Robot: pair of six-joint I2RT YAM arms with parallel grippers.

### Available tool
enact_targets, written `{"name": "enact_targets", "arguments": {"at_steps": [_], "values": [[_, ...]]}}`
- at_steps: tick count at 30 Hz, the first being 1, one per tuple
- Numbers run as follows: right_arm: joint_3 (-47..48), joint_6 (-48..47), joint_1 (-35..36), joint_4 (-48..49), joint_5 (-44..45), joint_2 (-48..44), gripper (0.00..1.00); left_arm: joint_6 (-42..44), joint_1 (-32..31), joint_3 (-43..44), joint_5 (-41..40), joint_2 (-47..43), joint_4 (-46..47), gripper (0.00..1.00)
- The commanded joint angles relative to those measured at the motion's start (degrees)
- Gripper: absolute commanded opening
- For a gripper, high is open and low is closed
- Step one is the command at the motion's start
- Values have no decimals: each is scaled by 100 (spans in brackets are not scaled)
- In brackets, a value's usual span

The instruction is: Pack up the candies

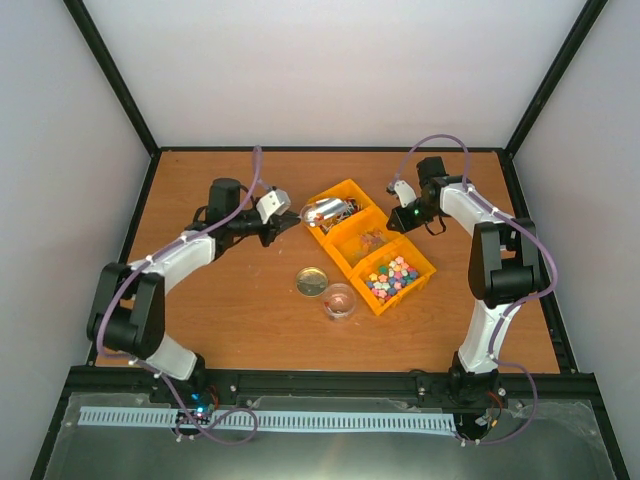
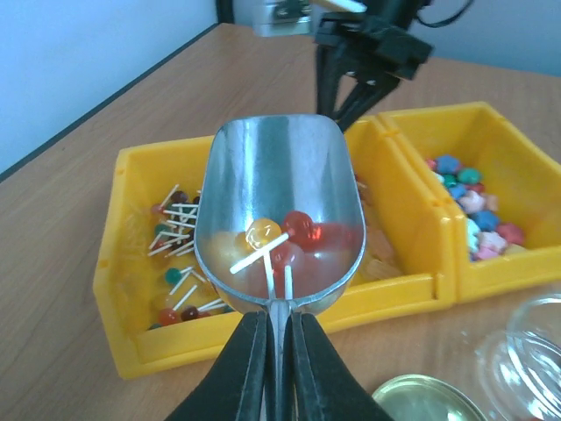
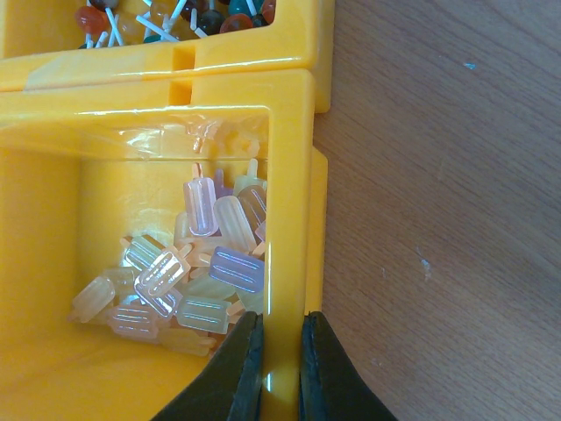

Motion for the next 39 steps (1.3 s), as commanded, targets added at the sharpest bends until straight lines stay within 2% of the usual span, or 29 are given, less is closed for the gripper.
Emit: {"name": "enact_targets", "arguments": {"at_steps": [1, 8, 20, 30, 39], "values": [[49, 57, -78, -17, 210, 141, 3, 930, 30, 207, 506, -536, -1425, 1], [68, 33, -79, -36, 205, 111, 3, 1375, 30, -430, 670, -1451, -2058, 1], [64, 24, -78, -56, 101, 158, 3, 1036, 31, -998, 472, -2268, -2408, 1], [36, 117, -78, -50, 226, 100, 3, 2400, 30, -324, 529, -2765, -4574, 1], [22, 125, -78, -40, 232, 64, 3, 3287, 30, -243, 224, -3209, -5935, 1]]}}
